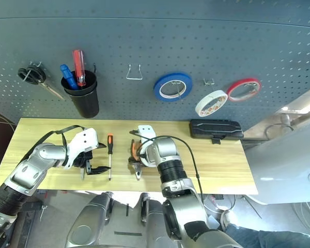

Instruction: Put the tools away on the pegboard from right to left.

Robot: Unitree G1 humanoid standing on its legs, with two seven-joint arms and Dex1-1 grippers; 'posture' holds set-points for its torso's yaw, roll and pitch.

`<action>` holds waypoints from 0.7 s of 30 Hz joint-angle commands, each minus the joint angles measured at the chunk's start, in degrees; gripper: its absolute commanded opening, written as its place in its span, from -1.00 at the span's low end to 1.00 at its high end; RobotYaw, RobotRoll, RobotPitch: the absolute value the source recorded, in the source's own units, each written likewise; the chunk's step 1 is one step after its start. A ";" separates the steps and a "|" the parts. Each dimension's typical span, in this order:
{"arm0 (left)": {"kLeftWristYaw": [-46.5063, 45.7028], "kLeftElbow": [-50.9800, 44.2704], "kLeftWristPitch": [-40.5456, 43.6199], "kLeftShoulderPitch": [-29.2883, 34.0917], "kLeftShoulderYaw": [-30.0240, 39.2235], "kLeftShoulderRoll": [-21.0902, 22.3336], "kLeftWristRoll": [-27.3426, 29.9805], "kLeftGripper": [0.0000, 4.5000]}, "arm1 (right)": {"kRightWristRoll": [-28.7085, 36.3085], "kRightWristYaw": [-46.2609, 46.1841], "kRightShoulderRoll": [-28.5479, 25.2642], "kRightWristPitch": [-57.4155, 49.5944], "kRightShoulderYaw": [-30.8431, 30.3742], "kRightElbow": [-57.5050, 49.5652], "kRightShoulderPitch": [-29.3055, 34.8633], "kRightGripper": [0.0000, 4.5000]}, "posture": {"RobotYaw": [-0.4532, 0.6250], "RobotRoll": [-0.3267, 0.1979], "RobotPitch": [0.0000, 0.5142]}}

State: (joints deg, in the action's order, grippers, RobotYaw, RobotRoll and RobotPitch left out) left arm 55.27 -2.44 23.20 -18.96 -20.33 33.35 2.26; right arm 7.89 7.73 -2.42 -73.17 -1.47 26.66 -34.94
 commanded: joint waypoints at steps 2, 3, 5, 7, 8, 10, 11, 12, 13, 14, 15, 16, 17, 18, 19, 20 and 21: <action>-0.04 -0.62 0.48 1.34 -0.04 0.18 0.03 1.00 | -0.46 0.32 0.18 1.39 -0.84 1.45 1.01 0.93 | 0.14 0.25 0.09; -0.05 -0.66 0.50 1.37 -0.05 0.16 0.03 1.00 | -0.47 0.32 0.20 1.58 -0.81 1.59 0.95 0.93 | 0.14 0.25 0.09; -0.07 -0.58 0.46 1.36 -0.10 0.10 0.01 1.00 | -0.52 0.22 0.36 2.00 -0.79 2.01 0.55 0.93 | 0.14 0.25 0.09; -0.10 -0.45 0.40 1.29 -0.13 0.05 0.00 1.00 | -0.62 0.27 0.38 2.44 -0.93 2.46 0.21 0.93 | 0.14 0.25 0.09; -0.11 -0.38 0.38 1.22 -0.16 0.03 -0.02 1.00 | -0.65 0.35 0.32 2.67 -0.96 2.78 0.05 0.93 | 0.14 0.25 0.09; -0.12 -0.27 0.31 1.08 -0.19 -0.03 -0.04 1.00 | -0.69 0.47 0.19 3.09 -1.00 3.42 -0.24 0.93 | 0.14 0.25 0.09; -0.10 -0.28 0.31 1.07 -0.21 -0.03 -0.03 1.00 | -0.70 0.47 0.17 3.16 -1.03 3.52 -0.30 0.88 | 0.14 0.25 0.10; -0.11 -0.32 0.33 1.10 -0.20 -0.04 -0.01 1.00 | -0.72 0.45 0.16 3.18 -1.07 3.54 -0.32 0.88 | 0.13 0.25 0.10; -0.11 -0.35 0.33 1.12 -0.21 -0.04 -0.01 1.00 | -0.73 0.44 0.15 3.13 -1.12 3.52 -0.33 0.88 | 0.13 0.25 0.10; -0.10 -0.37 0.34 1.14 -0.23 -0.03 -0.02 1.00 | -0.73 0.45 0.10 3.05 -1.15 3.42 -0.26 0.88 | 0.13 0.25 0.10; -0.09 -0.37 0.33 1.16 -0.24 -0.02 -0.02 1.00 | -0.72 0.45 0.05 2.96 -1.17 3.27 -0.16 0.88 | 0.13 0.25 0.10; -0.05 -0.35 0.30 1.15 -0.26 0.01 -0.03 1.00 | -0.72 0.45 -0.02 2.86 -1.20 3.07 0.01 0.88 | 0.13 0.25 0.10; -0.02 -0.31 0.30 1.12 -0.27 0.01 -0.02 1.00 | -0.71 0.47 -0.09 2.83 -1.22 2.92 0.17 0.88 | 0.13 0.25 0.10; 0.01 -0.26 0.28 1.09 -0.27 0.00 -0.01 1.00 | -0.71 0.50 -0.16 2.91 -1.26 2.87 0.36 0.88 | 0.13 0.25 0.10; 0.04 -0.19 0.26 1.05 -0.28 0.00 -0.01 1.00 | -0.73 0.56 -0.21 3.05 -1.33 2.91 0.51 0.88 | 0.12 0.25 0.10; 0.07 -0.10 0.21 0.99 -0.30 0.00 -0.03 1.00 | -0.77 0.63 -0.27 3.27 -1.45 3.00 0.62 0.88 | 0.12 0.25 0.10; 0.08 -0.03 0.18 0.94 -0.30 -0.03 -0.03 1.00 | -0.81 0.72 -0.34 3.50 -1.61 3.07 0.70 0.88 | 0.12 0.25 0.10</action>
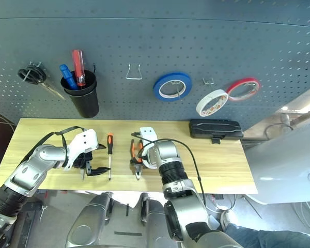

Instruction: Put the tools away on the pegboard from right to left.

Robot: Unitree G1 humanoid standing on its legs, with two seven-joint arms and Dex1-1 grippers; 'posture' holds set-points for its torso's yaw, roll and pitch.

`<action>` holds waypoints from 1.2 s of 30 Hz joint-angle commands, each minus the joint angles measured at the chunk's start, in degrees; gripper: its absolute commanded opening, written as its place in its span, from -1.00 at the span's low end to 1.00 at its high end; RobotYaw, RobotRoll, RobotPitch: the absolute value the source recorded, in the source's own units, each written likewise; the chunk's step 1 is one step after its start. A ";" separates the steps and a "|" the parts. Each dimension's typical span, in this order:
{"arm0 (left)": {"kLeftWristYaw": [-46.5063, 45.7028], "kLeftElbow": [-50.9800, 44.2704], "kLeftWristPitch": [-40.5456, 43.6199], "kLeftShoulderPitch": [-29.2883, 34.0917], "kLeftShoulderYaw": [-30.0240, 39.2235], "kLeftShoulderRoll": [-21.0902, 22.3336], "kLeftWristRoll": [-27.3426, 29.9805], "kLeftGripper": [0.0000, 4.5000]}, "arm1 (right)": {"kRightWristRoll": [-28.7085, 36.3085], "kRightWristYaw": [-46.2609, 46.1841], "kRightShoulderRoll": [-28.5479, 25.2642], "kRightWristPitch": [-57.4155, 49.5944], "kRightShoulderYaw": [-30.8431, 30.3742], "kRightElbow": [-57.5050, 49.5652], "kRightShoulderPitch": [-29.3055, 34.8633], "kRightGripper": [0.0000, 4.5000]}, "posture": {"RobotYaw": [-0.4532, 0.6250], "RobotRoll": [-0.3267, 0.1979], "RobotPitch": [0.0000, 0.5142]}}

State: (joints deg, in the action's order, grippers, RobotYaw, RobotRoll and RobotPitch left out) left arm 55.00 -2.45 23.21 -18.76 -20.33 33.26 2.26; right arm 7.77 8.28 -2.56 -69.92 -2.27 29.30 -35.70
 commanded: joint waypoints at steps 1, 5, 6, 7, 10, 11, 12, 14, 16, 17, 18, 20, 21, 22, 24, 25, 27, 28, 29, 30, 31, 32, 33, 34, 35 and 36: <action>0.36 0.02 0.15 0.72 -0.31 0.04 -0.02 1.00 | -0.70 0.24 -0.24 0.40 -0.94 0.48 1.50 0.88 | 0.12 0.25 0.10; 0.46 0.32 0.03 0.62 -0.34 -0.07 0.03 1.00 | -0.69 0.88 -0.37 1.16 -2.26 -1.19 1.62 0.88 | 0.12 0.25 0.10; 0.47 0.35 0.04 0.60 -0.33 -0.08 0.04 1.00 | -0.65 0.89 -0.33 0.99 -2.37 -1.59 1.59 0.88 | 0.12 0.25 0.10; 0.56 0.43 0.21 0.59 -0.31 -0.10 0.13 1.00 | -0.65 0.99 -0.32 0.93 -2.55 -1.92 1.53 0.95 | 0.12 0.25 0.09; 0.31 0.41 0.68 0.65 -0.31 0.05 -0.20 1.00 | -0.37 1.26 -0.21 -0.37 -2.80 -3.60 1.17 0.95 | 0.12 0.25 0.09; 0.48 0.34 0.52 0.70 -0.53 0.26 -0.42 1.00 | -0.32 1.30 -0.20 -0.68 -2.79 -3.91 1.01 0.95 | 0.12 0.25 0.08; 0.64 0.30 0.38 0.73 -0.69 0.42 -0.55 1.00 | -0.33 1.33 -0.20 -0.83 -2.78 -4.08 0.94 0.95 | 0.12 0.25 0.08; 0.44 0.02 -0.56 0.99 -0.31 0.19 -0.34 1.00 | -0.29 1.38 -0.12 -1.01 -2.76 -4.24 0.76 0.95 | 0.12 0.25 0.08; -0.06 -0.27 -0.93 1.23 0.25 -0.01 -0.16 1.00 | -0.34 1.37 0.01 -0.72 -2.83 -3.96 0.67 0.95 | 0.12 0.25 0.08; -0.15 -0.26 -0.97 1.24 0.34 -0.02 -0.13 1.00 | -0.37 1.36 0.05 -0.60 -2.84 -3.81 0.61 0.95 | 0.12 0.25 0.08; -0.57 -0.33 -1.48 1.31 0.77 -0.15 -0.02 0.92 | -0.40 1.37 0.08 -0.43 -2.84 -3.53 0.50 0.97 | 0.12 0.25 0.08; -1.07 -0.59 -1.74 1.41 1.30 -0.23 0.13 0.81 | -0.45 1.31 0.16 -0.22 -2.82 -3.28 0.44 1.00 | 0.12 0.25 0.08; -1.13 -0.76 -1.80 1.47 1.48 -0.21 0.21 0.78 | -0.48 1.20 0.27 -0.24 -2.81 -3.33 0.53 1.00 | 0.12 0.25 0.08; -1.12 -0.82 -1.81 1.49 1.53 -0.18 0.19 0.66 | -0.48 1.10 0.32 -0.41 -2.78 -3.60 0.67 1.00 | 0.12 0.25 0.08; -1.07 -0.39 -1.97 1.27 1.26 -0.13 -0.25 0.53 | -0.46 0.99 0.29 -0.88 -2.73 -4.29 0.95 1.00 | 0.12 0.25 0.07; -0.92 -0.15 -1.75 1.12 0.90 0.06 -0.64 0.49 | -0.43 0.98 0.21 -1.14 -2.69 -4.64 1.03 1.00 | 0.12 0.25 0.07; -0.85 0.19 -1.85 0.94 0.59 0.27 -1.20 0.35 | -0.40 1.01 0.07 -1.34 -2.66 -4.87 1.05 1.00 | 0.12 0.25 0.07; -0.83 0.25 -1.82 0.93 0.61 0.28 -1.25 0.57 | -0.41 1.03 0.01 -1.36 -2.64 -4.87 1.04 1.00 | 0.12 0.25 0.07; -0.82 0.34 -1.91 0.87 0.65 0.23 -1.28 0.54 | -0.44 1.10 -0.08 -1.12 -2.63 -4.59 0.99 1.00 | 0.12 0.25 0.07; -0.81 0.40 -1.94 0.83 0.67 0.21 -1.29 0.64 | -0.46 1.15 -0.14 -0.95 -2.62 -4.38 0.95 1.00 | 0.12 0.25 0.07; -0.79 0.44 -1.94 0.77 0.66 0.19 -1.32 0.71 | -0.51 1.16 -0.16 -0.55 -2.60 -3.94 0.90 1.00 | 0.12 0.25 0.07; -0.77 0.47 -1.95 0.73 0.65 0.20 -1.34 0.80 | -0.56 1.15 -0.13 -0.18 -2.58 -3.50 0.82 1.00 | 0.12 0.25 0.07; -0.74 0.48 -1.91 0.71 0.63 0.23 -1.36 0.83 | -0.60 1.13 -0.12 0.11 -2.55 -3.07 0.70 1.00 | 0.12 0.25 0.07; -0.71 0.49 -1.87 0.69 0.62 0.25 -1.37 0.92 | -0.61 1.12 -0.12 0.31 -2.53 -2.77 0.60 1.00 | 0.12 0.25 0.07; -0.68 0.48 -1.85 0.68 0.57 0.30 -1.43 0.97 | -0.65 1.07 -0.07 0.57 -2.52 -2.47 0.58 1.00 | 0.12 0.25 0.07; -0.66 0.45 -1.81 0.67 0.54 0.33 -1.47 0.97 | -0.69 1.00 -0.02 0.79 -2.54 -2.28 0.60 1.00 | 0.12 0.25 0.07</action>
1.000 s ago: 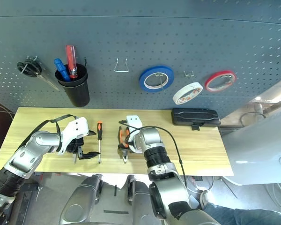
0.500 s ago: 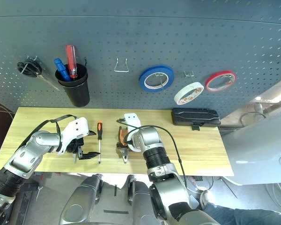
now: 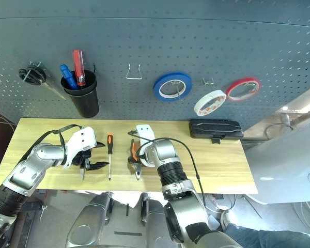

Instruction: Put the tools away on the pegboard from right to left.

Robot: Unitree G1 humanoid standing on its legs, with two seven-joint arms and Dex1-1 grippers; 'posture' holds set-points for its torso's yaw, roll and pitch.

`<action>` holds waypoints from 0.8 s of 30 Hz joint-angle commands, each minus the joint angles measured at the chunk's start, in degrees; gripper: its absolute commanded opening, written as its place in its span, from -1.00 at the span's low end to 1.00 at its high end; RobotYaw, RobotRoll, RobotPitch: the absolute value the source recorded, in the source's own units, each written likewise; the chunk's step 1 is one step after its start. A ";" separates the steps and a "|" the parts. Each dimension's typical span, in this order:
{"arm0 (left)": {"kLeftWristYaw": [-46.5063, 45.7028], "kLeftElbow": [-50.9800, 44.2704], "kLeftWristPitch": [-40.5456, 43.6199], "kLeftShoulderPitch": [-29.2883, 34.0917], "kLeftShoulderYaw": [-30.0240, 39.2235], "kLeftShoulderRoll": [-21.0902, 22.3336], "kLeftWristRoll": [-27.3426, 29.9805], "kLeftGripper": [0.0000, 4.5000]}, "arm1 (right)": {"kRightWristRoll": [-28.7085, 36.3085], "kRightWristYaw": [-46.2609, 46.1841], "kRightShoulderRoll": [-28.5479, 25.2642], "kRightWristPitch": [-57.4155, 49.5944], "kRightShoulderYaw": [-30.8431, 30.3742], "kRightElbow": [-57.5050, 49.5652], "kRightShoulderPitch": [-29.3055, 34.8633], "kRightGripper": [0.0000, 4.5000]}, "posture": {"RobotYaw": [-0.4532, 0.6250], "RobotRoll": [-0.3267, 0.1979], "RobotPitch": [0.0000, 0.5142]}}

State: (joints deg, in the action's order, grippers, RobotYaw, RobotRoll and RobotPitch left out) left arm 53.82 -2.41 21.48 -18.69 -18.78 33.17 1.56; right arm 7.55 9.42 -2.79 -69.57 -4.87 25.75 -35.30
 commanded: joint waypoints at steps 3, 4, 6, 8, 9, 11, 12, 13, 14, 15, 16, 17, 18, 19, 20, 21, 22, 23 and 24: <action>0.51 0.31 0.08 0.61 -1.02 0.43 -0.81 0.99 | -0.60 -0.32 0.32 1.06 0.01 1.47 0.58 0.91 | 0.12 0.25 0.08; 0.50 0.28 0.10 0.63 -1.02 0.43 -0.82 0.99 | -0.67 -0.37 0.32 1.31 0.03 1.54 0.67 0.91 | 0.12 0.25 0.08; 0.51 0.22 0.17 0.65 -1.05 0.47 -0.86 0.99 | -0.85 -0.36 0.28 1.77 0.13 1.76 0.73 0.91 | 0.12 0.25 0.08; 0.48 0.14 0.25 0.71 -1.06 0.49 -0.91 0.99 | -1.00 -0.24 0.26 1.96 0.16 1.99 0.72 0.91 | 0.13 0.25 0.08; 0.43 0.11 0.27 0.71 -1.05 0.47 -0.94 0.99 | -1.06 -0.26 0.33 2.14 0.19 2.30 0.60 0.91 | 0.13 0.25 0.08; 0.41 0.11 0.28 0.72 -1.01 0.43 -0.98 0.99 | -1.18 -0.33 0.47 2.54 0.25 2.89 0.37 0.91 | 0.13 0.25 0.08; 0.42 0.11 0.28 0.72 -1.00 0.41 -1.06 0.99 | -1.22 -0.43 0.59 2.69 0.33 3.18 0.31 0.91 | 0.13 0.25 0.08; 0.44 0.12 0.29 0.74 -0.97 0.36 -1.13 0.99 | -1.25 -0.51 0.66 2.79 0.39 3.33 0.29 0.91 | 0.13 0.25 0.08; 0.47 0.11 0.31 0.76 -0.93 0.32 -1.20 0.99 | -1.29 -0.57 0.71 2.87 0.40 3.43 0.29 0.91 | 0.13 0.25 0.08; 0.50 0.13 0.32 0.77 -0.91 0.30 -1.27 0.99 | -1.31 -0.66 0.78 2.95 0.44 3.53 0.28 0.91 | 0.13 0.25 0.08; 0.51 0.16 0.35 0.76 -0.88 0.26 -1.29 0.99 | -1.34 -0.77 0.83 3.03 0.48 3.65 0.24 0.91 | 0.13 0.25 0.08; 0.51 0.11 0.39 0.80 -0.88 0.25 -1.32 0.99 | -1.33 -0.85 0.88 2.93 0.52 3.71 0.21 0.91 | 0.13 0.25 0.08; 0.50 0.07 0.42 0.81 -0.89 0.23 -1.35 0.99 | -1.29 -0.93 0.93 2.74 0.59 3.78 0.15 0.91 | 0.13 0.25 0.09; 0.48 0.03 0.45 0.85 -0.89 0.22 -1.36 1.00 | -1.32 -1.00 0.95 2.73 0.56 3.83 0.13 0.95 | 0.13 0.25 0.09; 0.48 0.01 0.47 0.88 -0.88 0.22 -1.37 1.00 | -1.34 -1.05 0.96 2.75 0.53 3.88 0.12 0.95 | 0.13 0.25 0.09; 0.47 0.01 0.48 0.89 -0.87 0.21 -1.36 1.00 | -1.31 -1.09 0.99 2.85 0.60 4.08 0.09 0.95 | 0.13 0.25 0.09; 0.47 0.00 0.50 0.91 -0.86 0.22 -1.36 1.00 | -1.26 -1.13 1.01 2.92 0.65 4.21 0.08 0.95 | 0.13 0.25 0.09; 0.47 0.01 0.49 0.92 -0.86 0.23 -1.37 1.00 | -1.27 -1.11 0.98 3.16 0.57 4.20 0.14 0.95 | 0.13 0.25 0.09; 0.46 0.01 0.51 0.93 -0.85 0.23 -1.38 1.00 | -1.25 -1.15 0.98 3.36 0.59 4.10 0.24 0.95 | 0.13 0.25 0.09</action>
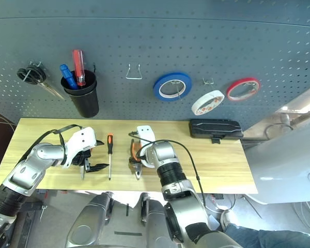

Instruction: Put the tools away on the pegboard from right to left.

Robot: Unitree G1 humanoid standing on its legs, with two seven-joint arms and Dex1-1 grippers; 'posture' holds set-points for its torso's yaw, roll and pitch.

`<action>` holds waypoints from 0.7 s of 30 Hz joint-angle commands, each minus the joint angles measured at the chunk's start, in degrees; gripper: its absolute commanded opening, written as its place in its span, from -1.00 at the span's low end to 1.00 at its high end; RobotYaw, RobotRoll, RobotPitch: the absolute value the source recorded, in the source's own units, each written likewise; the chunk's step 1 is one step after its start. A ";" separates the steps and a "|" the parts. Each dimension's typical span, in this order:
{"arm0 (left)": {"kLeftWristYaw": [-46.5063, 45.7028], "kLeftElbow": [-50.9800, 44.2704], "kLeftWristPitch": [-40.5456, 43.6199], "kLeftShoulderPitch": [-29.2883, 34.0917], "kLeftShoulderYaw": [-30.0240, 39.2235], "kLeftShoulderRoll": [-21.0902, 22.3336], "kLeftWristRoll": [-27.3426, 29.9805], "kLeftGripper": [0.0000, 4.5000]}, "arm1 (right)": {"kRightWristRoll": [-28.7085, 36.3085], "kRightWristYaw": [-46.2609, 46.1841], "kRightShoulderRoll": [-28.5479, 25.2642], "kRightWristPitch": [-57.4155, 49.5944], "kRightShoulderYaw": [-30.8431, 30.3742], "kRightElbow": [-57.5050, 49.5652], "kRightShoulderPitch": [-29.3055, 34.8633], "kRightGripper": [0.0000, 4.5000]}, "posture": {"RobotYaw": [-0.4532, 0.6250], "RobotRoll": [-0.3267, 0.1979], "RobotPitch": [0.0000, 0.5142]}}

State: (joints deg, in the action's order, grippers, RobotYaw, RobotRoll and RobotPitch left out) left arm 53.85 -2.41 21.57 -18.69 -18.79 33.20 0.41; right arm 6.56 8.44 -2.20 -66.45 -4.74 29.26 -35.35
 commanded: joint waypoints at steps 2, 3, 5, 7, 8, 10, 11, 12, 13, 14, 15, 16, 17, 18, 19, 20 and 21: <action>0.42 0.01 0.44 0.96 -0.83 0.23 -0.25 1.00 | -0.37 0.00 0.18 0.62 0.05 -0.03 0.58 0.88 | 0.13 0.25 0.09; 0.40 0.07 0.37 1.01 -0.80 0.29 -0.28 1.00 | -0.34 -0.05 0.13 0.52 0.07 -0.61 0.77 0.88 | 0.14 0.25 0.09; 0.40 0.18 0.28 1.05 -0.76 0.38 -0.34 1.00 | -0.25 -0.17 0.04 0.33 0.24 -1.47 1.00 0.88 | 0.14 0.25 0.08; 0.35 0.24 0.29 1.05 -0.66 0.41 -0.34 1.00 | -0.06 0.39 -0.41 0.12 0.10 -2.31 1.09 0.88 | 0.14 0.25 0.08; 0.35 0.29 0.28 1.02 -0.63 0.45 -0.36 1.00 | 0.15 1.16 -0.87 -0.37 -0.31 -3.09 1.01 0.88 | 0.14 0.25 0.08; -0.16 0.32 0.34 1.30 0.10 0.57 -0.21 1.00 | 0.91 3.93 -2.77 -1.76 -1.97 -6.85 0.91 0.95 | 0.14 0.25 0.08; -0.47 0.32 0.43 1.46 0.52 0.60 -0.09 1.00 | 1.23 5.04 -3.53 -2.01 -2.46 -8.50 0.98 0.95 | 0.14 0.25 0.09; -1.41 0.67 -0.15 2.23 1.34 0.60 -0.06 1.00 | 0.78 6.51 -5.49 -0.72 -3.90 -10.85 1.63 0.95 | 0.14 0.25 0.09; -2.25 1.03 -0.75 2.98 1.97 0.60 -0.13 1.00 | 0.46 7.62 -6.86 1.22 -4.57 -12.60 2.42 0.95 | 0.14 0.25 0.08; -2.78 1.30 -1.19 3.45 2.32 0.57 -0.21 1.00 | 0.24 8.33 -7.79 2.56 -5.05 -13.70 3.00 0.95 | 0.13 0.25 0.08; -3.70 1.46 -1.56 4.19 2.97 0.29 -0.18 1.00 | 0.14 8.87 -8.75 3.70 -5.10 -14.75 3.74 0.88 | 0.13 0.25 0.08; -4.92 1.66 -1.83 5.06 3.82 -0.29 0.04 1.00 | -0.18 9.10 -8.95 4.84 -5.31 -13.89 2.89 0.88 | 0.13 0.25 0.07; -5.80 1.77 -2.04 5.67 4.44 -0.72 0.20 1.00 | -0.45 9.28 -9.07 5.60 -5.55 -13.16 2.20 0.88 | 0.13 0.25 0.07; -6.77 2.02 -2.42 6.32 4.94 -1.01 0.11 1.00 | -0.48 9.58 -9.15 6.36 -5.29 -12.29 1.00 0.88 | 0.12 0.25 0.06; -7.67 2.38 -3.14 6.93 5.26 -1.17 -0.21 1.00 | -0.42 10.07 -9.43 7.50 -4.91 -11.59 0.13 0.88 | 0.12 0.25 0.06; -8.99 2.94 -3.88 7.63 5.94 -1.63 -0.27 1.00 | -0.43 10.68 -9.75 8.66 -4.81 -11.07 -0.74 0.88 | 0.11 0.25 0.04; -9.94 3.36 -4.43 8.12 6.42 -1.98 -0.27 1.00 | -0.48 11.13 -9.96 9.51 -4.80 -10.61 -1.35 0.88 | 0.11 0.25 0.04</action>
State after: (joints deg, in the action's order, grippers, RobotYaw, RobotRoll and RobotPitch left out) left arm 45.38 -0.64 18.21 -12.26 -13.19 31.55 0.38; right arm 6.31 18.61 -11.79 -58.69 -9.32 17.69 -35.92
